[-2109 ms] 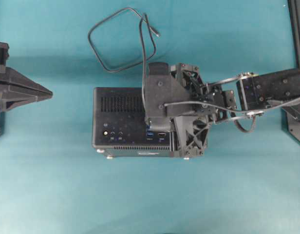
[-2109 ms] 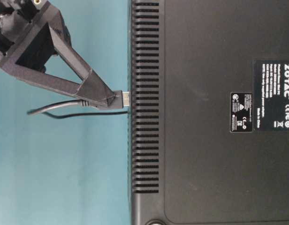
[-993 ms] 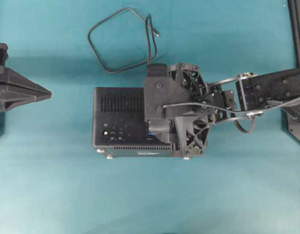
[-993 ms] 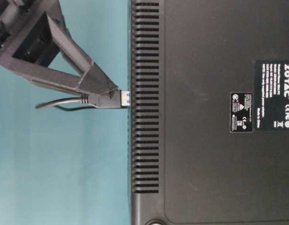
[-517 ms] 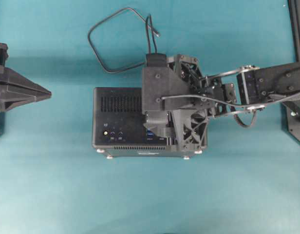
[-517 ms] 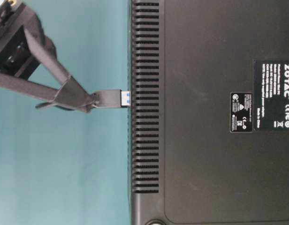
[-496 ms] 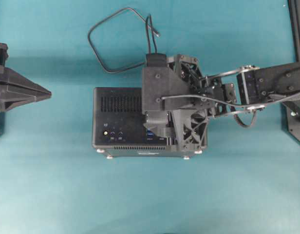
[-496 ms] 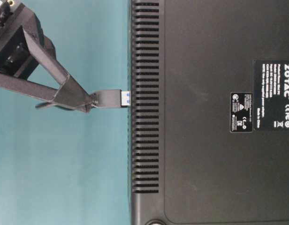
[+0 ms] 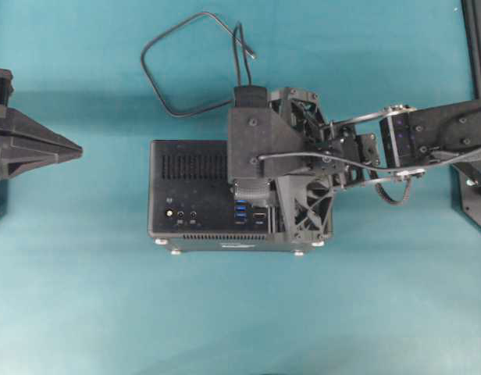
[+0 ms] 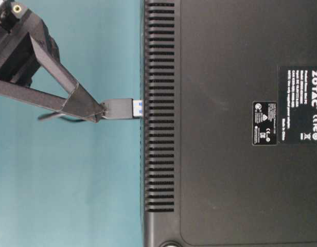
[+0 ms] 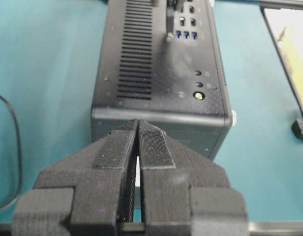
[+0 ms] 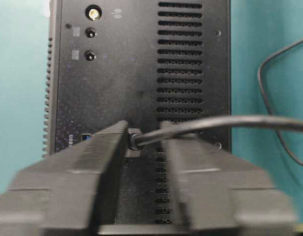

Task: Insert the USB into the PC box with both arms.
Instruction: 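Push the plug down into the blue USB port with the right gripper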

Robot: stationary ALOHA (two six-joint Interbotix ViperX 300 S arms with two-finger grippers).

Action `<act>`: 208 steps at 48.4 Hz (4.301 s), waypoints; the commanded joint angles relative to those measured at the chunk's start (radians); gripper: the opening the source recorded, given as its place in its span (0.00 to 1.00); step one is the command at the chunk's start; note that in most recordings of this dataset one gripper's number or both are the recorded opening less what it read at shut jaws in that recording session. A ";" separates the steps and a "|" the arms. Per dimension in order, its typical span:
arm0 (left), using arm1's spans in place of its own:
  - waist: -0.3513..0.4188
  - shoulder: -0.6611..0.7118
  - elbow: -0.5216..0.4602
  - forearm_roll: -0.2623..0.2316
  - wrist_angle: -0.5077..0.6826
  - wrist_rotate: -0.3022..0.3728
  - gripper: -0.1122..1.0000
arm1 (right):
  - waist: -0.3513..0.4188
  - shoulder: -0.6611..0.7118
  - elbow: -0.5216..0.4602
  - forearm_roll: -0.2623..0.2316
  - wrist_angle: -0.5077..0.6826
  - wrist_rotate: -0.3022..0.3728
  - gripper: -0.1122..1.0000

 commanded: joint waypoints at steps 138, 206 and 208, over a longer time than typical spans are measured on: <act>0.000 -0.003 -0.014 0.003 -0.011 -0.054 0.10 | 0.023 -0.014 0.064 0.025 -0.049 0.034 0.21; 0.000 -0.005 -0.015 0.003 -0.011 -0.057 0.10 | 0.041 -0.012 0.058 0.026 -0.049 0.034 0.21; 0.000 -0.003 -0.015 0.003 -0.011 -0.057 0.10 | 0.046 -0.011 0.058 0.034 -0.049 0.035 0.21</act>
